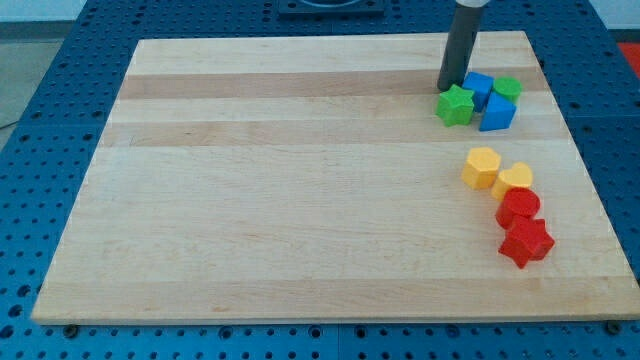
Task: Point at green star
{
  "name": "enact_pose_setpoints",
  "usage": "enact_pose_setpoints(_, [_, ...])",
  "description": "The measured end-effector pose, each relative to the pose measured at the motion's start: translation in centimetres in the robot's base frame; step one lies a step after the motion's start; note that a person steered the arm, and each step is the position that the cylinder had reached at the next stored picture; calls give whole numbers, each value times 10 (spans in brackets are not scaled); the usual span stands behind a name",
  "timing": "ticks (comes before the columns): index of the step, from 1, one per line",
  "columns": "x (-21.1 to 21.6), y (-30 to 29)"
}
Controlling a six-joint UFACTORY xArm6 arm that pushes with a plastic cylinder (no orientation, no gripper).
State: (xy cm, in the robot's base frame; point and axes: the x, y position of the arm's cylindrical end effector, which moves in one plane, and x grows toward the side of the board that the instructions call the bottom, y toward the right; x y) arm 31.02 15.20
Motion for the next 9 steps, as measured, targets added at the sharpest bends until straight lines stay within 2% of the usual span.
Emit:
enact_pose_setpoints(2, [0,-133])
enact_pose_setpoints(3, [60,-165])
enact_pose_setpoints(4, [117,-170])
enact_pose_setpoints(6, [126,-172])
enact_pose_setpoints(7, [174,-172])
enact_pose_setpoints(8, [179,-161])
enact_pose_setpoints(9, [158,-143])
